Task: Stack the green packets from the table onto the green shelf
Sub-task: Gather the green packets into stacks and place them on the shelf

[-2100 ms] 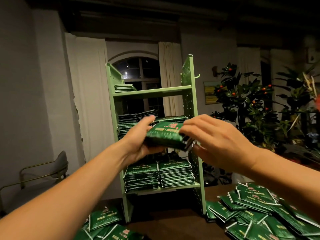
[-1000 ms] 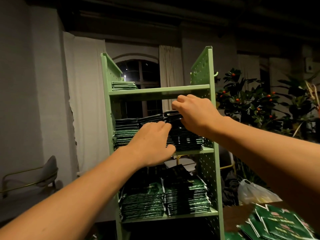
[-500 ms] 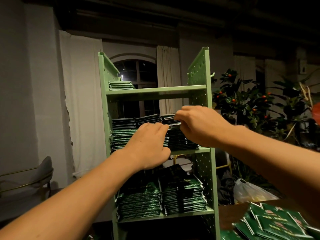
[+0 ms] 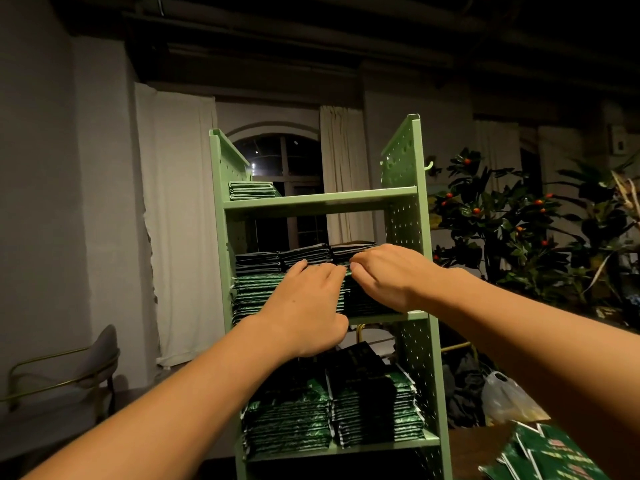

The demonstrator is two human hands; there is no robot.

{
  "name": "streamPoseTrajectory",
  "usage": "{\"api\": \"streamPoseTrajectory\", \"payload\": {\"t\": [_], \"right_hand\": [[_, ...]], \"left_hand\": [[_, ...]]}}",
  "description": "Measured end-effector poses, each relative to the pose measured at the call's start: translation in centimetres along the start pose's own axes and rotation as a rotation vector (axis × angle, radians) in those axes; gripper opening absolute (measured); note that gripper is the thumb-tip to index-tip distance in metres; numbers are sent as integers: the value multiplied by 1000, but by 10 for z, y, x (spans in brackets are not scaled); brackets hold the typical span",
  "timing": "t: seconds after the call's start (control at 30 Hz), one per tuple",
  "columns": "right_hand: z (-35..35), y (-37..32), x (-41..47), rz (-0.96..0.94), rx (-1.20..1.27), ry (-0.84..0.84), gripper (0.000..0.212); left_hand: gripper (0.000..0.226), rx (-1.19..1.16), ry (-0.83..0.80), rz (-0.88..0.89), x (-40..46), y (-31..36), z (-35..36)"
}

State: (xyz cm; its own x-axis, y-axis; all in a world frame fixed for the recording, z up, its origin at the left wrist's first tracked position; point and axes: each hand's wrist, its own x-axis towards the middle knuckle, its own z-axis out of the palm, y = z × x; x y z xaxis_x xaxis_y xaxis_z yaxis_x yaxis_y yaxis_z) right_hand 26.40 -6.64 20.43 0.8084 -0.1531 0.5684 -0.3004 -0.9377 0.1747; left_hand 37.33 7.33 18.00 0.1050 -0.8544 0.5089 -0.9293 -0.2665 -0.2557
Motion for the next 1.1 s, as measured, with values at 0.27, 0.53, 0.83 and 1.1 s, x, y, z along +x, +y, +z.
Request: {"api": "streamPoseTrajectory", "payload": {"t": [0.27, 0.53, 0.83, 1.1], "right_hand": [[-7, -14, -30, -97, -65, 295, 30], [-24, -63, -59, -170, -27, 264, 20], [-36, -142, -77, -201, 168, 149, 16], [-1, -224, -93, -207, 338, -128, 32]], "left_hand": [[77, -75, 63, -14, -17, 1, -4], [61, -62, 48, -44, -65, 1, -30], [49, -21, -41, -159, -151, -14, -68], [52, 1, -137, -279, -253, -46, -60]]}}
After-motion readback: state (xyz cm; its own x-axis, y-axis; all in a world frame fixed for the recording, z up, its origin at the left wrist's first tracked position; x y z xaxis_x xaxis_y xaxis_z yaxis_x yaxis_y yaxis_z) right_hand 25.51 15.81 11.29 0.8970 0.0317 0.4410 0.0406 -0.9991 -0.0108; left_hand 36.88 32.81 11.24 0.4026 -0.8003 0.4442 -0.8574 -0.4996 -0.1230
